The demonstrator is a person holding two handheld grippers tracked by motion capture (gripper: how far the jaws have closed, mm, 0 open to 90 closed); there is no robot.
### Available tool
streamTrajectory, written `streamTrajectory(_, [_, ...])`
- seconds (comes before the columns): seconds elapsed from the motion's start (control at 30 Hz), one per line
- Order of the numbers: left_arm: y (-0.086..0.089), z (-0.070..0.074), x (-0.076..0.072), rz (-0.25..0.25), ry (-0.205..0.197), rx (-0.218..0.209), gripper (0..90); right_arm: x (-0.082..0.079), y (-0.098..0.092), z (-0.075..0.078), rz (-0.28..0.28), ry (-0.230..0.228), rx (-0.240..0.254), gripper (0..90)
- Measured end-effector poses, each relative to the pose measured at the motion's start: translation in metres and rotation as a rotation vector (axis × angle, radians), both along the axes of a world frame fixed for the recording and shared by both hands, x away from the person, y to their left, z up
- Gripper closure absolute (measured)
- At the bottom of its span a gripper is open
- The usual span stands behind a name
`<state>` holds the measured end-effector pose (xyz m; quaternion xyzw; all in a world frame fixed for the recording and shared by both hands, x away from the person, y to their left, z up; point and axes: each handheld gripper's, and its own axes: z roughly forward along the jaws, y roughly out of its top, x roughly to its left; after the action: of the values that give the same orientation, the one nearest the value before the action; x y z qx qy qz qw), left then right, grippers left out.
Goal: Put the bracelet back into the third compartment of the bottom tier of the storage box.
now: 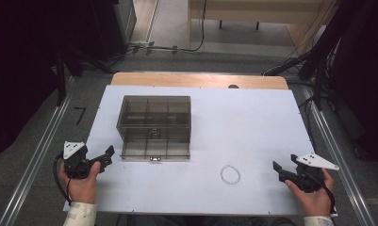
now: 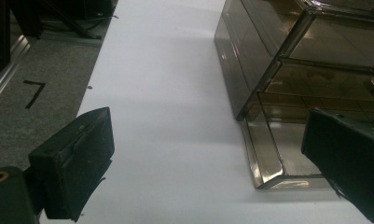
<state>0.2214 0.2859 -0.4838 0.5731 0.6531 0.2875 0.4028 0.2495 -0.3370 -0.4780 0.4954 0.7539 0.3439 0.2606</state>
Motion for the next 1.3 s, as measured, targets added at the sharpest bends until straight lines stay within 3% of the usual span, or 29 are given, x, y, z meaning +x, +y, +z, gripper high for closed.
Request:
streamTrajectory(0.37, [0.0, 0.0, 0.002, -0.004, 0.003, 0.0, 3.0, -0.001, -0.001, -0.001, -0.013, 0.01, -0.011, 24.1])
streamTrajectory(1.3, [0.001, -0.001, 0.002, 0.0, 0.006, -0.006, 3.1, 0.0, 0.015, -0.003, 0.054, 0.037, -0.015, 23.6])
